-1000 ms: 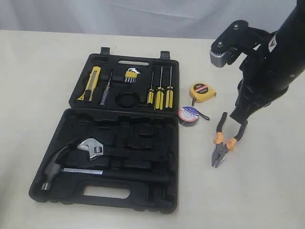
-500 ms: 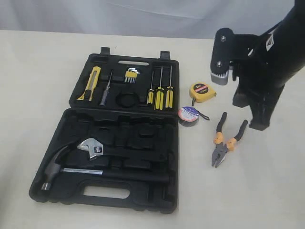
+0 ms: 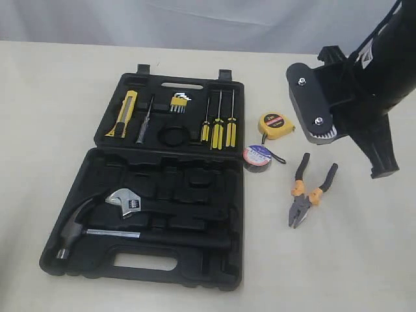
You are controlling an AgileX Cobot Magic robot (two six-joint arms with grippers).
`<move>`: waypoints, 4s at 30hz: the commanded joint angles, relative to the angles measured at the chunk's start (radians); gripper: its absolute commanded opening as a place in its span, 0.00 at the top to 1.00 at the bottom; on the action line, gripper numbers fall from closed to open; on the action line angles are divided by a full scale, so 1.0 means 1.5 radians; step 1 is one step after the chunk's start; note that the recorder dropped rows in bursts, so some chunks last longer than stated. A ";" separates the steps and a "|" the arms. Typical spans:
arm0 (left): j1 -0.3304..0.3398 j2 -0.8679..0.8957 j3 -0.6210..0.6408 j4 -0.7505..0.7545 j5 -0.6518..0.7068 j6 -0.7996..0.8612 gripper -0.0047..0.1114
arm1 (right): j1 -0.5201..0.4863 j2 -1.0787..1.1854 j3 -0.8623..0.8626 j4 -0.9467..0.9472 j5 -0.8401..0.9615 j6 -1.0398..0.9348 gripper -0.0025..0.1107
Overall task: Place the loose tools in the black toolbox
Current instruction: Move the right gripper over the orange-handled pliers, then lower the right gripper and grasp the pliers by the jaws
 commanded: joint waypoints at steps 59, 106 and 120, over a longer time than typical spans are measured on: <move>-0.004 0.003 -0.004 -0.006 0.002 0.000 0.96 | 0.008 0.072 0.085 0.016 -0.035 -0.159 0.41; -0.004 0.003 -0.004 -0.006 0.002 0.000 0.96 | 0.098 0.285 0.086 -0.137 -0.134 -0.165 0.58; -0.004 0.003 -0.004 -0.006 0.002 0.000 0.96 | 0.098 0.318 0.086 -0.154 -0.176 -0.065 0.87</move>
